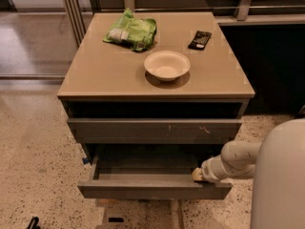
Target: Open middle drawer
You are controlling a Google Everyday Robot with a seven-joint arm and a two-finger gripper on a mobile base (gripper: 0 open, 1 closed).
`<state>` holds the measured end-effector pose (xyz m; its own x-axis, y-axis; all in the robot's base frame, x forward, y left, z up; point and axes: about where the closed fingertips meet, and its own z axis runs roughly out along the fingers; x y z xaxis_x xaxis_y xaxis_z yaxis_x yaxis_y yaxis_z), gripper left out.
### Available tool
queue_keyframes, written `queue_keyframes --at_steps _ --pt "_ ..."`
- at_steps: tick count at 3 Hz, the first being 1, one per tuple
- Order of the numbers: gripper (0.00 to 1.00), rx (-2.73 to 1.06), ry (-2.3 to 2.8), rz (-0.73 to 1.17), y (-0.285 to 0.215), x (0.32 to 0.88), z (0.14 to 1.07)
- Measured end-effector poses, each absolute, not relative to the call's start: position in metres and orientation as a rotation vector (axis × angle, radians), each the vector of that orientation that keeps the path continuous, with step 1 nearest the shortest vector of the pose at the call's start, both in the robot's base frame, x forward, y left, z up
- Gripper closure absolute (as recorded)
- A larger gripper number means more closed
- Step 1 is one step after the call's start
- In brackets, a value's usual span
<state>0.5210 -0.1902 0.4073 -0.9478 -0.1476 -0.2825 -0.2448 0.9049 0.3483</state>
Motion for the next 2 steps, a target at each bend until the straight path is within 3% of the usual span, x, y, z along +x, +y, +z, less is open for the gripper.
queue_keyframes --at_steps 2 --pt "1.00 -0.346 2.800 0.610 -0.186 0.501 0.402"
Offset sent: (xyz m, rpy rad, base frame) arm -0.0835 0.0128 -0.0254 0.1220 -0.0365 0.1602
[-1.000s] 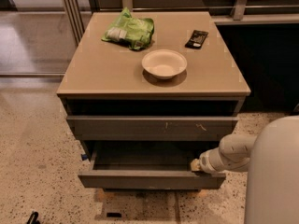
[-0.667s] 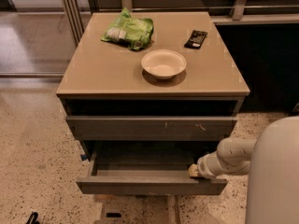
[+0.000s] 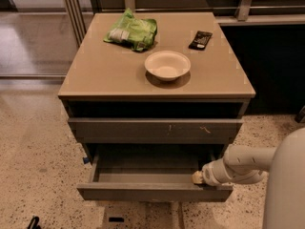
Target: Open middle drawer
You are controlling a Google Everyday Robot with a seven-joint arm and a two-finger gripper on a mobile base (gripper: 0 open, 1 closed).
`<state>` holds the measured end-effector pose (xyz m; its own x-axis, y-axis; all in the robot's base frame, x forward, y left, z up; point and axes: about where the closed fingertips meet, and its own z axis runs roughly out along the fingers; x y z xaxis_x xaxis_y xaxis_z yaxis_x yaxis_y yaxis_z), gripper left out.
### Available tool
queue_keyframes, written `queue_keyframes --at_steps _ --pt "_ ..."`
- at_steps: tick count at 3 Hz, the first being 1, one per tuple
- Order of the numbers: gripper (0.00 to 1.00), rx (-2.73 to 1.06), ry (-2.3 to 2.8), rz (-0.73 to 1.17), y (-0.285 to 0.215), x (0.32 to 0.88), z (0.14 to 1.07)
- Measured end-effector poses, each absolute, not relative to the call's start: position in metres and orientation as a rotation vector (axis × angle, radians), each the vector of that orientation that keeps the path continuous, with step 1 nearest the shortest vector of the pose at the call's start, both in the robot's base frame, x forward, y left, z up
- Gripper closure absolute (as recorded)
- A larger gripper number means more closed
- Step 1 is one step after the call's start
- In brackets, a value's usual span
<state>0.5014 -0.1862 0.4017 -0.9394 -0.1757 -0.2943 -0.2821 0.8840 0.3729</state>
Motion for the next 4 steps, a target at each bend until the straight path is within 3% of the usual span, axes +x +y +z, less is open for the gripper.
queue_keyframes --at_steps 2,4 --pt "1.00 -0.400 2.741 0.736 -0.183 0.464 0.393" --pt "0.58 -0.283 2.638 0.825 -0.183 0.464 0.410"
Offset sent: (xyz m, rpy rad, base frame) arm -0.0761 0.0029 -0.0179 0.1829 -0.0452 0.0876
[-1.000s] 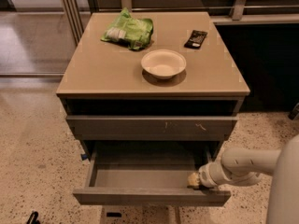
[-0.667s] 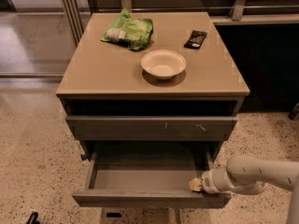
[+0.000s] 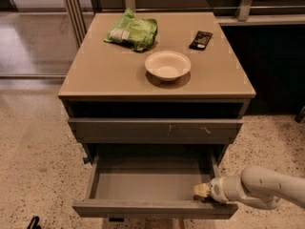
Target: Open middle drawer
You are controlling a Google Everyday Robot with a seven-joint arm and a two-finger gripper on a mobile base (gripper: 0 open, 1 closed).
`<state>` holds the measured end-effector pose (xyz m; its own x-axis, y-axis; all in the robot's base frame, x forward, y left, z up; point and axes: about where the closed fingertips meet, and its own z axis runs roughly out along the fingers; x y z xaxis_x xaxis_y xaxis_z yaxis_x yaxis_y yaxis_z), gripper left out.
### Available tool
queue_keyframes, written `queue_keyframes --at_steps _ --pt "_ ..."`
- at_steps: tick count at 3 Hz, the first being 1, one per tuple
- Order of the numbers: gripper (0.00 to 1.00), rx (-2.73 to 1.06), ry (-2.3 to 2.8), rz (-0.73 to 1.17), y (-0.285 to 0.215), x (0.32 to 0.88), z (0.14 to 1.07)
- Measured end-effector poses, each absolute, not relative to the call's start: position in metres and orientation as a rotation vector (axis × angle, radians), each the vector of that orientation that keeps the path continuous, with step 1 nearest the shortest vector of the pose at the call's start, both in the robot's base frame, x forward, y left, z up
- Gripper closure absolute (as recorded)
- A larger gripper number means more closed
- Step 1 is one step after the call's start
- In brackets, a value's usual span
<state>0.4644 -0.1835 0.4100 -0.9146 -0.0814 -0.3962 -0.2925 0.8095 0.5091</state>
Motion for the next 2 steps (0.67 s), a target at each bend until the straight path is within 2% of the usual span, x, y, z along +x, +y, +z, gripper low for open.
queue_keyframes --at_steps 1,2 --pt "0.34 -0.124 2.474 0.887 -0.181 0.470 0.455" --pt "0.03 -0.067 2.423 0.910 -0.187 0.465 0.470"
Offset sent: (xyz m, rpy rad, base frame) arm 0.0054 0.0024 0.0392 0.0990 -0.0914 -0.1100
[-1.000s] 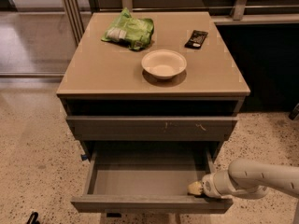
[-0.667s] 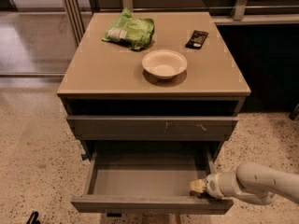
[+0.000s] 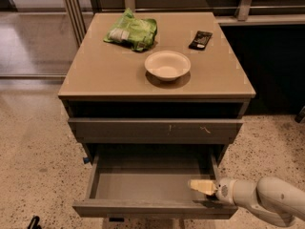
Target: Open middle drawer
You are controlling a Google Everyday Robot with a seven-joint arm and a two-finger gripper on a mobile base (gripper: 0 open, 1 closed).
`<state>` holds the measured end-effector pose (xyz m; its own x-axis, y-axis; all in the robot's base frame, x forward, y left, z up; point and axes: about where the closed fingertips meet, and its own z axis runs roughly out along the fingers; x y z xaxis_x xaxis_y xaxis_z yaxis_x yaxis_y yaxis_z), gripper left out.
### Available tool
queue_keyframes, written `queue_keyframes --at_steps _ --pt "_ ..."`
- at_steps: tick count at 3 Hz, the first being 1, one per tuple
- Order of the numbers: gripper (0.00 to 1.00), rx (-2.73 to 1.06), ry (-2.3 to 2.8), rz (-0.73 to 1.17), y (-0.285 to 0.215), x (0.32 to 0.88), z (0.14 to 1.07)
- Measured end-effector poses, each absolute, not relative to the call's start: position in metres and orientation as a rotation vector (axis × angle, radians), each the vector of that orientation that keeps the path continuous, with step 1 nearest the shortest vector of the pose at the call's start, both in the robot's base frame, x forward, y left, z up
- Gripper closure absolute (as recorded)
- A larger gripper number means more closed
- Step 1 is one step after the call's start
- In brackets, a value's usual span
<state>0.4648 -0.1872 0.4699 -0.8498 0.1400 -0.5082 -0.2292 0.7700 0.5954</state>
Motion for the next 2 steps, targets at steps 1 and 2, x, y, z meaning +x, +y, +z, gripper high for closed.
queue_keyframes --at_steps 1,2 --pt "0.00 -0.067 2.423 0.910 -0.1871 0.4648 0.4699" --pt "0.00 -0.067 2.423 0.910 -0.1871 0.4648 0.4699"
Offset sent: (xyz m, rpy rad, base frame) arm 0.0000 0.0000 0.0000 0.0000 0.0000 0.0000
